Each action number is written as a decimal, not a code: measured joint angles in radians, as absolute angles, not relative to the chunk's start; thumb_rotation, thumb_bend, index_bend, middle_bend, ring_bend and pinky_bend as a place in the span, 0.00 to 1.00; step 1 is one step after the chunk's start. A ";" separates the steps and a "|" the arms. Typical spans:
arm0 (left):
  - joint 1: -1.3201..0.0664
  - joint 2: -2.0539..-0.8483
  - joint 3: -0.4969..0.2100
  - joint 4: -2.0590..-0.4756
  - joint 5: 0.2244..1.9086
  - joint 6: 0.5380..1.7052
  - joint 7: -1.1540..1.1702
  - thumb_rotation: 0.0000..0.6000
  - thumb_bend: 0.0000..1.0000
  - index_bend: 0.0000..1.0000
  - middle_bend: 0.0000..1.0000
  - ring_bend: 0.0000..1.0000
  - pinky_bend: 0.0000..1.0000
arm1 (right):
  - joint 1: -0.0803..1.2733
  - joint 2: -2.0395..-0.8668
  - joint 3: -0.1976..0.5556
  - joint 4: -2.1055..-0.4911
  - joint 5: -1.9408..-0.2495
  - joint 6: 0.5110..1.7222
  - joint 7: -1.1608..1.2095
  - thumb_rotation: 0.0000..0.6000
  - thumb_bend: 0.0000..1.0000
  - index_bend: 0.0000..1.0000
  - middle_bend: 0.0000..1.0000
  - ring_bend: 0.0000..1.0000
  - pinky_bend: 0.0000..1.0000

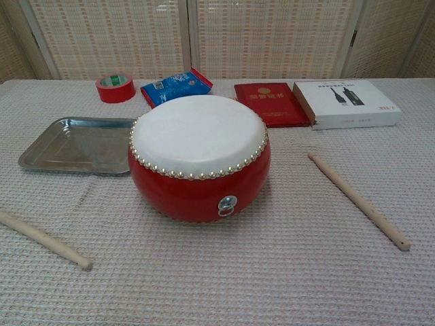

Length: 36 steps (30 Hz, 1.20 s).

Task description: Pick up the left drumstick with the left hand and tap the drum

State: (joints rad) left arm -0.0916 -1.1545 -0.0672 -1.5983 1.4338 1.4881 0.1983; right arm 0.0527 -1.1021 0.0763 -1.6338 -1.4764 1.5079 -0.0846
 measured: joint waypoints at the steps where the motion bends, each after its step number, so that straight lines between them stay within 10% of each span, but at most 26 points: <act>1: -0.094 -1.162 -0.068 -1.593 1.435 1.488 0.199 1.00 0.23 0.04 0.09 0.05 0.06 | 0.053 -1.101 0.078 -1.635 -1.475 1.507 -0.086 1.00 0.16 0.00 0.12 0.01 0.07; 36: -0.285 -1.256 0.031 -1.504 1.651 1.231 0.123 1.00 0.30 0.35 0.20 0.14 0.09 | 0.038 -1.105 0.075 -1.606 -1.520 1.550 -0.016 1.00 0.16 0.00 0.12 0.01 0.07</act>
State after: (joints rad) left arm -0.2850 -1.2562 0.0311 -1.5044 1.6508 1.2308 0.1230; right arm 0.0378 -1.1050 0.0747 -1.6063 -1.5197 1.5501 -0.0157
